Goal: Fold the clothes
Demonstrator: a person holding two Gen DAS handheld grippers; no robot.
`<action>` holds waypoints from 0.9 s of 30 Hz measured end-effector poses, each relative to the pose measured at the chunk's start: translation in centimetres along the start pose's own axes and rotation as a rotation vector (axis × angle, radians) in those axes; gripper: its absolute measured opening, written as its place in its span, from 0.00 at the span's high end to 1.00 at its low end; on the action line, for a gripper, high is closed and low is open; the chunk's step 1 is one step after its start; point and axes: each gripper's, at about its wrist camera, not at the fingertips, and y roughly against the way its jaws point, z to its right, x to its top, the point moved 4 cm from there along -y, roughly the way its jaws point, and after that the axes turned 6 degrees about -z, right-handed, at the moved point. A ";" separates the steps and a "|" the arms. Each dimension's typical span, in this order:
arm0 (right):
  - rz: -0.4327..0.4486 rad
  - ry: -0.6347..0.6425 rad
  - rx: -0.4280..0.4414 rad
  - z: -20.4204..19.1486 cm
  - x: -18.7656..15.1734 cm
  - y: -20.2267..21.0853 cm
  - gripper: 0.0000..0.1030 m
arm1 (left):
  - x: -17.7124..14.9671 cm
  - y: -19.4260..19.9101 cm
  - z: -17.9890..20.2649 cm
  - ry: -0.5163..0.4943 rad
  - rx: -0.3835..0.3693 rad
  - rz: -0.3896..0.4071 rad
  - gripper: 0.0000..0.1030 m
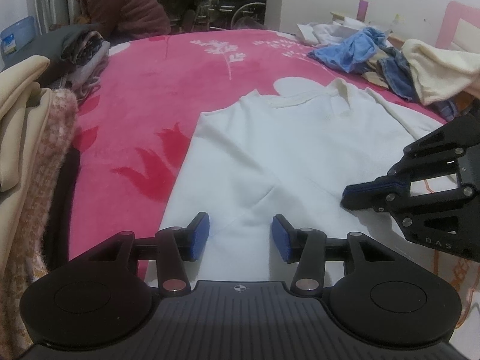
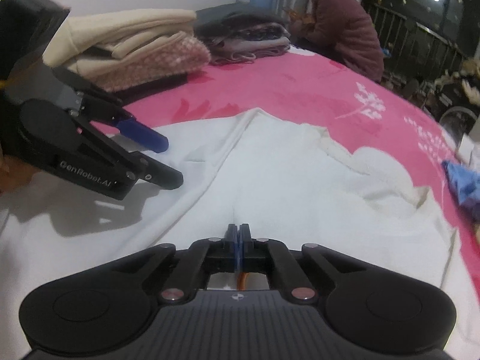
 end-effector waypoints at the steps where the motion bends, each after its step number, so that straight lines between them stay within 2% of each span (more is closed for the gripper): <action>1: 0.011 0.003 -0.011 0.0 0.0 0.2 1.00 | 0.0 0.0 0.0 0.001 -0.001 0.000 0.54; 6: 0.054 -0.012 -0.028 0.3 0.3 1.3 1.00 | 0.0 0.0 0.0 0.000 -0.002 0.000 0.54; 12: 0.071 -0.111 0.018 1.6 0.4 2.0 1.00 | 0.0 0.0 0.0 0.000 0.000 -0.001 0.54; 18: 0.099 -0.375 0.068 5.7 0.0 2.9 1.00 | 0.1 0.0 0.0 0.001 0.000 -0.005 0.54; 25: 0.126 -0.434 0.038 7.4 -0.8 4.0 1.00 | 0.0 0.0 0.0 0.001 0.000 -0.002 0.54; 27: 0.127 -0.441 0.068 7.3 -0.9 4.1 1.00 | 0.0 0.0 0.0 0.000 0.001 -0.002 0.54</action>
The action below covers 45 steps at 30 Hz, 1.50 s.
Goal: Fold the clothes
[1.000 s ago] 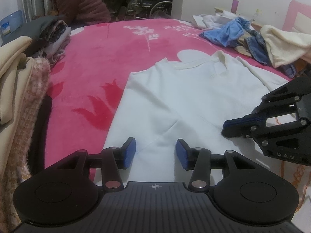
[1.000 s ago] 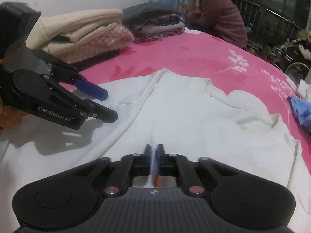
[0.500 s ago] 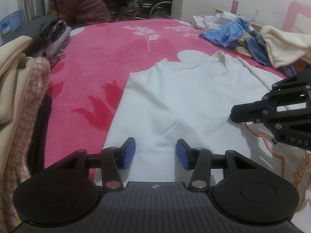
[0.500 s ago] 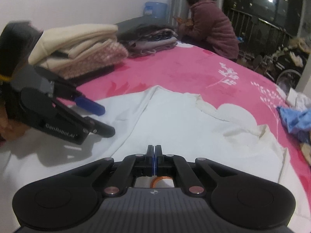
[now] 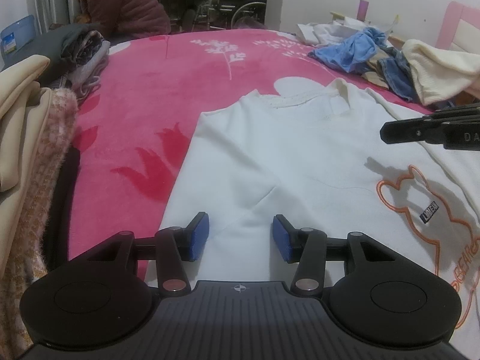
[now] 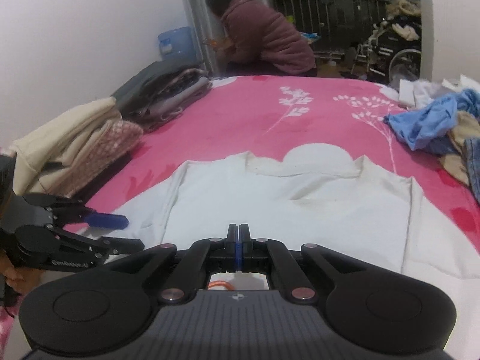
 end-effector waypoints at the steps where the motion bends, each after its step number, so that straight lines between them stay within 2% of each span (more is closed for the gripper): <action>1: -0.014 0.020 0.022 -0.5 -0.2 -0.2 1.00 | 0.0 0.0 0.0 0.000 0.000 0.000 0.54; 4: -0.051 0.124 0.061 -2.6 -0.8 -1.0 0.90 | 0.0 0.0 0.0 -0.003 0.002 0.001 0.53; 7: -0.065 0.237 0.055 -4.8 -1.2 -2.3 0.72 | -0.1 0.0 0.1 -0.007 0.007 0.004 0.53; 11: -0.138 0.322 0.017 -5.9 -1.8 -5.1 0.72 | -0.1 -0.1 0.0 -0.010 0.005 0.006 0.52; 12: -0.143 0.330 0.008 -6.0 -1.9 -5.4 0.77 | -0.1 -0.1 0.0 -0.010 0.004 0.007 0.52; 13: -0.139 0.323 -0.001 -6.0 -1.9 -5.5 0.91 | -0.1 -0.1 0.0 -0.011 0.003 0.008 0.52; 14: -0.138 0.298 -0.002 -5.8 -1.7 -5.4 0.99 | -0.1 -0.1 0.0 -0.012 0.003 0.009 0.52; 19: -0.139 0.067 0.075 -3.2 -0.7 -5.0 1.00 | -0.2 -0.2 0.0 -0.015 0.001 0.014 0.52; 24: -0.147 -0.376 0.251 1.6 -0.4 -5.1 1.00 | -0.1 -0.2 0.0 -0.015 0.002 0.014 0.52; 28: -0.107 -0.619 0.292 5.3 -0.9 -5.0 1.00 | -0.1 -0.2 0.1 -0.016 0.004 0.013 0.52; 32: -0.059 -0.707 0.290 7.4 -1.2 -3.8 1.00 | 0.0 -0.2 0.1 -0.016 0.004 0.011 0.52; 40: 0.037 -0.771 0.287 9.4 -1.5 -0.4 1.00 | 0.0 -0.2 0.0 -0.004 0.004 0.006 0.52; 43: 0.048 -0.699 0.259 9.1 -1.0 1.4 1.00 | 0.1 -0.2 0.0 0.001 0.005 0.000 0.51; 45: 0.006 -0.540 0.246 6.9 -0.6 1.6 1.00 | 0.1 -0.2 0.0 0.000 0.008 0.001 0.51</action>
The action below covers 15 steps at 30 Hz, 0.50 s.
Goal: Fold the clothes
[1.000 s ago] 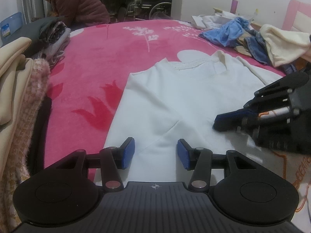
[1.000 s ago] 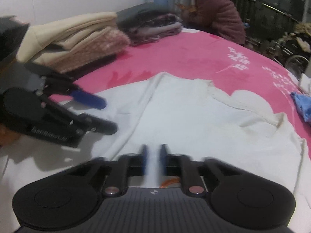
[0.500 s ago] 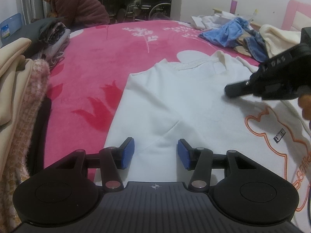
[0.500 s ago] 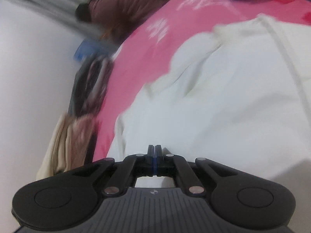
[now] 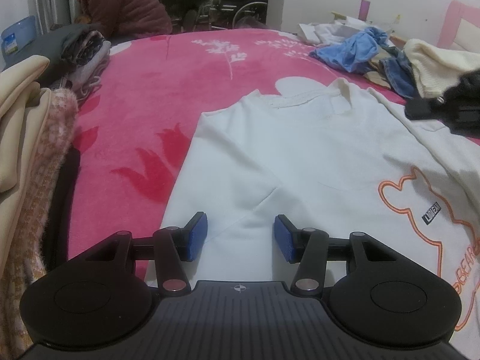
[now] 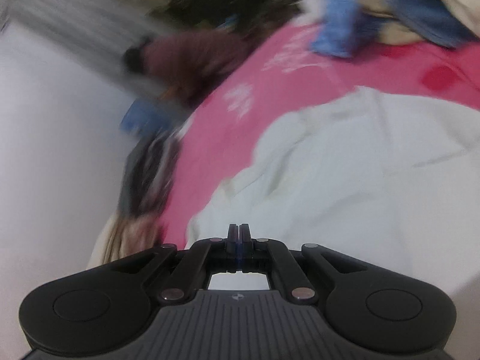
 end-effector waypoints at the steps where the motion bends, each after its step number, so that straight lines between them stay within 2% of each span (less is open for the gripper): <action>1: -0.031 0.084 -0.019 -1.1 -0.5 -0.3 0.96 | 0.0 0.0 0.0 -0.001 0.001 0.001 0.51; 3: -0.091 0.284 -0.073 -3.6 -1.8 -1.2 0.94 | -0.1 0.0 0.1 -0.003 0.005 0.004 0.51; 6: -0.144 0.603 -0.173 -6.6 -4.6 -3.3 0.81 | -0.1 0.0 0.2 -0.003 0.008 0.002 0.51; 9: -0.178 0.830 -0.240 -8.0 -6.5 -5.5 0.79 | 0.0 0.0 0.1 -0.005 0.005 -0.002 0.51; 12: -0.203 0.907 -0.280 -7.8 -7.2 -7.1 0.79 | 0.0 0.0 0.0 -0.010 0.004 0.001 0.51; 15: -0.203 0.912 -0.277 -7.4 -7.1 -7.9 0.79 | -0.2 0.0 0.1 -0.020 0.006 0.008 0.51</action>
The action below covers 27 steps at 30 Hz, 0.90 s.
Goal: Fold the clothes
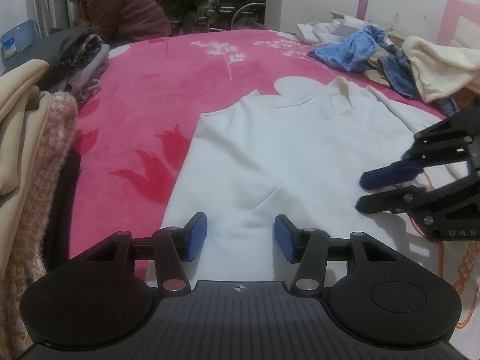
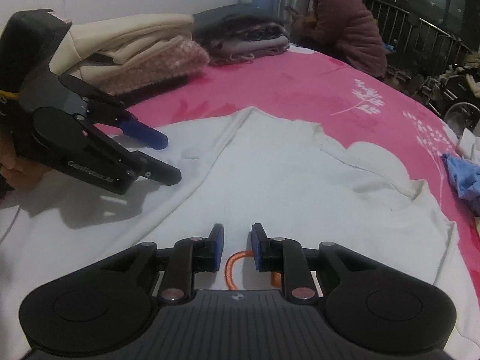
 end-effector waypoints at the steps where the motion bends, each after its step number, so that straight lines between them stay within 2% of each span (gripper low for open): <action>1: 0.004 -0.008 0.007 0.1 0.1 -0.2 0.79 | 0.0 0.0 0.0 -0.003 0.000 0.001 0.51; 2: 0.008 -0.016 0.014 0.3 0.1 -0.4 0.79 | 0.0 0.0 0.0 -0.005 0.000 0.001 0.51; 3: 0.012 -0.026 0.021 0.5 0.1 -0.4 0.84 | 0.0 0.0 0.0 -0.005 0.000 0.002 0.50; 4: 0.015 -0.039 0.027 0.6 0.0 -0.5 0.94 | 0.0 0.0 0.0 -0.006 -0.001 0.002 0.50; 6: 0.019 -0.077 0.033 0.9 -0.1 -0.2 1.00 | 0.0 0.0 0.0 -0.006 -0.002 0.004 0.50; 9: 0.053 -0.169 0.048 1.7 -0.1 0.3 1.00 | -0.1 0.0 0.0 -0.007 -0.001 0.006 0.50; 13: 0.118 -0.367 0.121 3.9 -0.1 1.3 1.00 | -0.1 0.0 0.1 -0.008 0.001 0.004 0.50; 18: 0.180 -0.509 0.151 6.0 -0.4 3.2 1.00 | 0.0 0.0 0.1 -0.005 0.003 0.000 0.50; 24: 0.223 -0.563 0.144 7.1 -1.0 5.5 1.00 | 0.2 -0.1 0.1 0.003 0.005 -0.006 0.50; 27: 0.207 -0.523 0.135 6.5 -1.0 5.9 1.00 | 0.1 0.0 0.2 0.003 0.008 -0.008 0.50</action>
